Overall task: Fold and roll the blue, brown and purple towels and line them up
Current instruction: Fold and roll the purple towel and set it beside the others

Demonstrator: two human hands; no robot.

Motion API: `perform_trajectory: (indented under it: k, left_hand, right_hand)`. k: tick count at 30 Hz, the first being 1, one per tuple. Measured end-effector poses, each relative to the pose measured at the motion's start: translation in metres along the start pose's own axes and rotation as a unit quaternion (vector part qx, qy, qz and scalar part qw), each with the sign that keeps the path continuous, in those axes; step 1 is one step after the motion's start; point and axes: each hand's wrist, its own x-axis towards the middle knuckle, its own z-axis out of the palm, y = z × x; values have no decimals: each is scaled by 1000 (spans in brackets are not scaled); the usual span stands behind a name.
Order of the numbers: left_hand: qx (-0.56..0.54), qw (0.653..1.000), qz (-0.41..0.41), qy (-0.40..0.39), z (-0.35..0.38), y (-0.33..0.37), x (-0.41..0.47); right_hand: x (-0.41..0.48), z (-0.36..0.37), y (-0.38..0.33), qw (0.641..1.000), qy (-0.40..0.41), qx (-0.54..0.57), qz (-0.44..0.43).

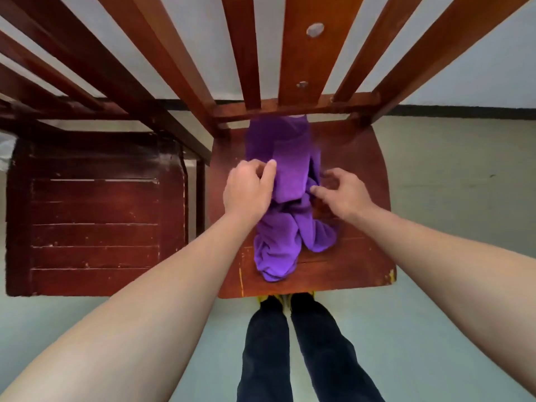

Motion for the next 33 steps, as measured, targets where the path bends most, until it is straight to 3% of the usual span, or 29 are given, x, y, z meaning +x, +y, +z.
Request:
perform_trajectory:
  k: [4,6,8,12,15,17,19,21,24,26,28,30,33]
  left_hand:
    - [-71,986,-129,-75,26,1,22]
    - [-145,968,-191,-77,27,-4,20]
    - [-231,941,-248,-18,16,-11,12]
    - [-372,841,-371,128,-14,-36,-7]
    - [-387,807,-423,141,-25,-52,-28]
    - [-328,836,-430,89,-17,-59,-43]
    - [-170,907,-384,45,-4,-63,-53]
    - [-48,945,-312,81,3,-60,-51]
    - [-50,975,-167,141,6,-42,-23]
    - [-9,991,-111,71,15,-34,1]
    - [22,992,-123,-3,23,-29,19]
    - [-45,977,-207,33,27,-28,25]
    - [-298,889,-334,95,17,-33,17]
  right_hand:
    - [12,12,17,999,-31,-2,16]
    - [8,10,24,997,-34,43,51]
    - [4,0,27,993,-25,88,71]
    - [3,-27,31,983,33,152,96]
    - [5,-41,29,975,60,180,115]
    - [6,-43,26,973,66,184,126]
    - [6,-40,24,964,64,208,154]
    - [4,-37,24,953,41,235,188]
    - [-3,-30,23,943,-22,248,223]
    - [-11,-21,25,943,-70,226,234]
    - [-23,-7,24,943,-126,202,230]
    - [-35,6,24,940,-180,195,213]
    - [-49,24,27,956,-198,155,152]
